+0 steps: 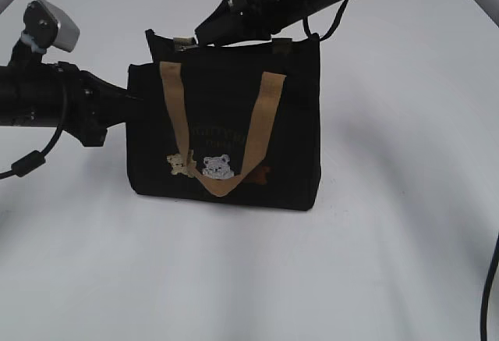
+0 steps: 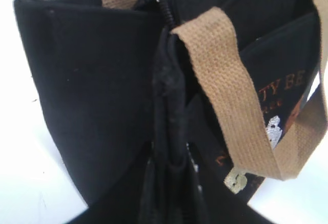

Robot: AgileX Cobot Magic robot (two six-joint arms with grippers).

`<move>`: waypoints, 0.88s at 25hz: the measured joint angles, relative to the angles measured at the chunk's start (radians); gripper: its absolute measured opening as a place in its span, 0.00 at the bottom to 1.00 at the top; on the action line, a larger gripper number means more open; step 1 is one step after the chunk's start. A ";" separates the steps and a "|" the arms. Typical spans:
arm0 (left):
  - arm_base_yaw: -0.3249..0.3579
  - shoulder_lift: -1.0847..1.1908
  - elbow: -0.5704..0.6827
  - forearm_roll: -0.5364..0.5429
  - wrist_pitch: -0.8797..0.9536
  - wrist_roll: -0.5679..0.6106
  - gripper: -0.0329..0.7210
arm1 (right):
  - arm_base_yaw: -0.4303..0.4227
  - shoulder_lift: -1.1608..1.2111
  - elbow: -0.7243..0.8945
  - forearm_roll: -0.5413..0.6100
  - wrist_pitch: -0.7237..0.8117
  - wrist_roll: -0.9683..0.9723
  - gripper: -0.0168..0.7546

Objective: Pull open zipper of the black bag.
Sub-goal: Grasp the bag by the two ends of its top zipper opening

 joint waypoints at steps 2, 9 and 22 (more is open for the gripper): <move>0.000 0.000 -0.001 0.000 -0.001 0.000 0.16 | 0.000 0.008 0.000 -0.005 0.001 0.002 0.42; 0.000 0.000 -0.002 0.000 -0.010 0.000 0.16 | -0.003 -0.011 0.000 -0.023 0.023 0.008 0.02; -0.005 0.000 -0.011 -0.013 -0.035 -0.002 0.16 | -0.157 -0.233 0.000 -0.413 0.240 0.387 0.02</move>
